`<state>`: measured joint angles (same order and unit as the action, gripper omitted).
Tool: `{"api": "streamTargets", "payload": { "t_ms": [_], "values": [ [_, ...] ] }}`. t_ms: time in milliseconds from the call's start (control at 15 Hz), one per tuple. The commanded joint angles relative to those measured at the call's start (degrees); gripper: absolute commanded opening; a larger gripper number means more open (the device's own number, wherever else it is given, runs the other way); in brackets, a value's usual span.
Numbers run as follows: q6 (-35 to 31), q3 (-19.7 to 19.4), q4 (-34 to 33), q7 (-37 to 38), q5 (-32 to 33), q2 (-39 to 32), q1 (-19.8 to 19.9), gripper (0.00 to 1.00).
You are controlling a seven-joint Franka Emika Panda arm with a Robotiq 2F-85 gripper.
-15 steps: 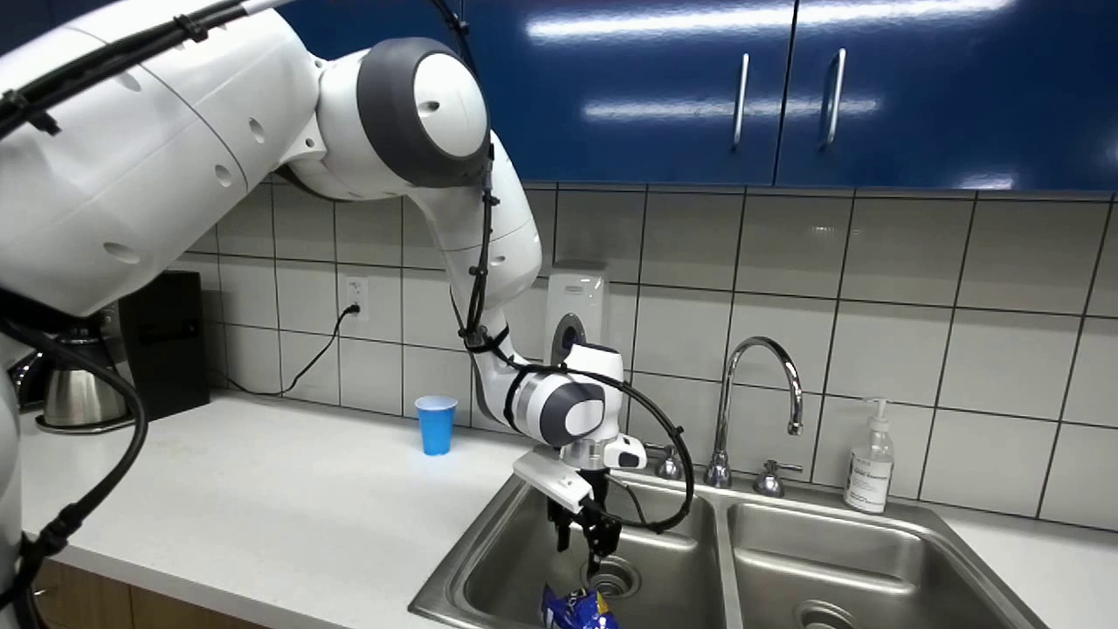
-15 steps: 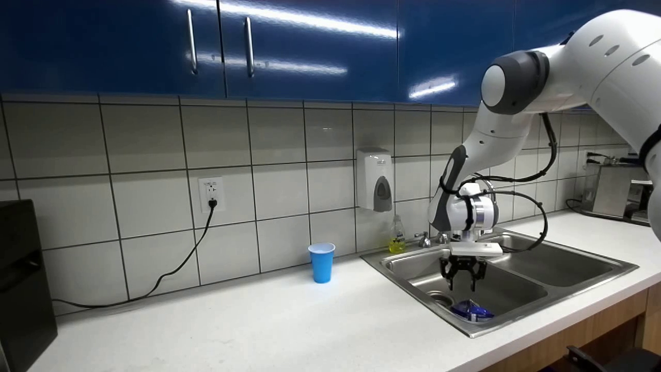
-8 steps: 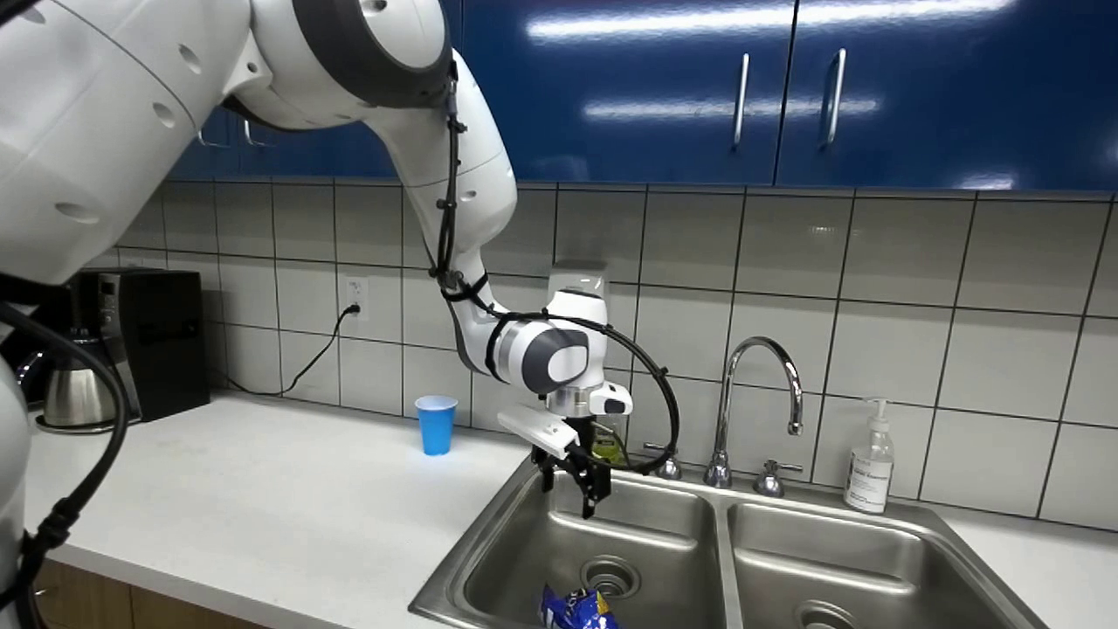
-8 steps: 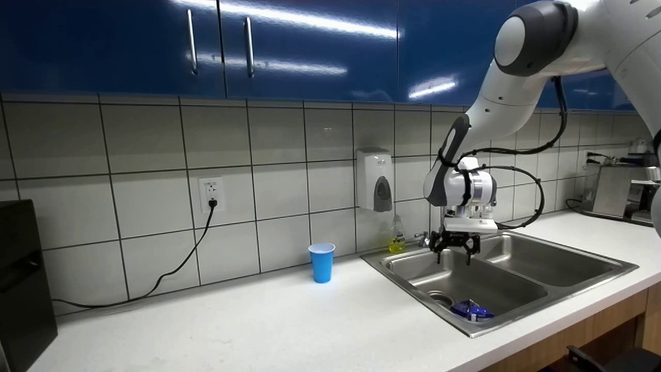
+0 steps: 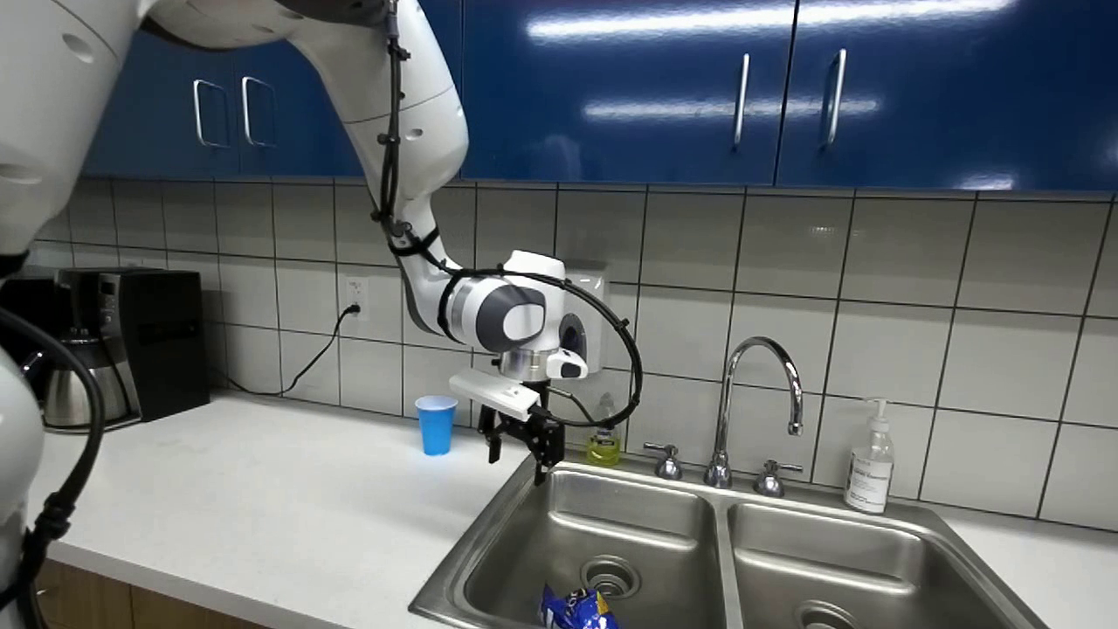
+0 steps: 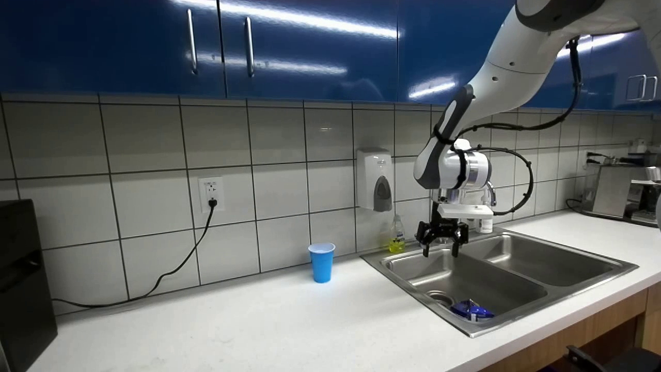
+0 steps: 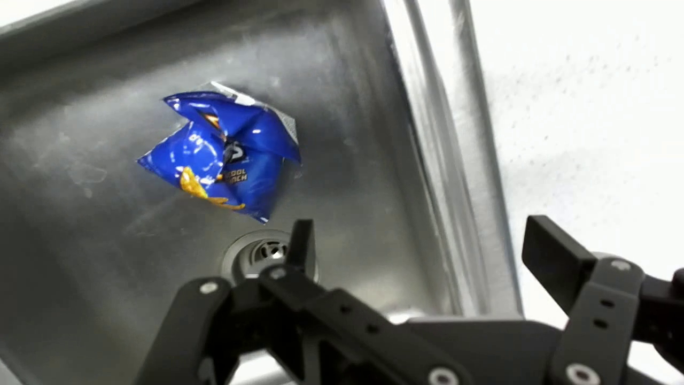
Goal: Put the blue packet in the left sink
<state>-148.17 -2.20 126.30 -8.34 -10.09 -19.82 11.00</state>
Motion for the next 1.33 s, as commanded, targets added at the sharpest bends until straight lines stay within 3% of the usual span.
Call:
{"api": "streamTargets", "payload": {
  "t_ms": [0,533,1067,1200,1267],
  "values": [
    [3.2,0.9,6.8,-3.0,2.5,6.8,-2.2,1.00],
    [3.3,1.2,19.3,-1.3,9.3,18.4,-8.5,1.00],
    [3.5,1.2,29.0,-1.2,10.7,29.1,-10.3,1.00],
    [3.7,1.1,30.5,-1.4,10.5,31.0,-10.5,1.00],
    [2.5,0.8,28.0,-1.6,9.5,26.9,-10.5,1.00]
  ]
}}
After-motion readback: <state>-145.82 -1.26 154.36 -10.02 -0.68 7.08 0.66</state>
